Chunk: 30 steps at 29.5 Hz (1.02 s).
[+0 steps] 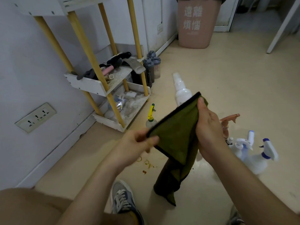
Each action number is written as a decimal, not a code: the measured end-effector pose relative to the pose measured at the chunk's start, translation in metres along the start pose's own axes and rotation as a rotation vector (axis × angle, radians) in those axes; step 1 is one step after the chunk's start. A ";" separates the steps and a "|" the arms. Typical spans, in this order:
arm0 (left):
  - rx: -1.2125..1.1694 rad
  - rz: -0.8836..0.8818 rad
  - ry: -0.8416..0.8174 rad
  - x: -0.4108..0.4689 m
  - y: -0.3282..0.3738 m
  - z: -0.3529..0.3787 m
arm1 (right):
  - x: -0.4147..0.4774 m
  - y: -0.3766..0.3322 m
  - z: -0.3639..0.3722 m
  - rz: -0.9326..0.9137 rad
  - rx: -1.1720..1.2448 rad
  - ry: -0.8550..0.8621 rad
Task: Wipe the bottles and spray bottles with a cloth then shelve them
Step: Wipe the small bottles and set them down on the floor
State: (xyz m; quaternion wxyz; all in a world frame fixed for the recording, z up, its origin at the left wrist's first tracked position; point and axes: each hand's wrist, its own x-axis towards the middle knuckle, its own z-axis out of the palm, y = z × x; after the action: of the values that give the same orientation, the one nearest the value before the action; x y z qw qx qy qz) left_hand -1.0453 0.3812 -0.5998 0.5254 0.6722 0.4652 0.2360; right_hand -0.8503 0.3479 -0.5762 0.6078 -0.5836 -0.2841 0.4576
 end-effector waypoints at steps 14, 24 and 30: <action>-0.716 0.169 0.122 0.001 0.049 0.050 | -0.022 0.016 0.022 -0.088 -0.052 -0.137; -0.656 0.020 0.565 0.016 0.049 0.034 | -0.009 0.006 0.004 -0.296 -1.226 -0.169; -0.741 0.109 0.574 0.012 0.057 0.030 | -0.032 0.014 0.029 -0.259 -0.575 -0.431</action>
State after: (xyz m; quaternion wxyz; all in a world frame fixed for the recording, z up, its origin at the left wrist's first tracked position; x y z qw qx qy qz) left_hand -0.9937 0.3763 -0.5595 0.5670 0.3706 0.4402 0.5894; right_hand -0.8920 0.3310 -0.5792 0.3983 -0.5802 -0.5935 0.3906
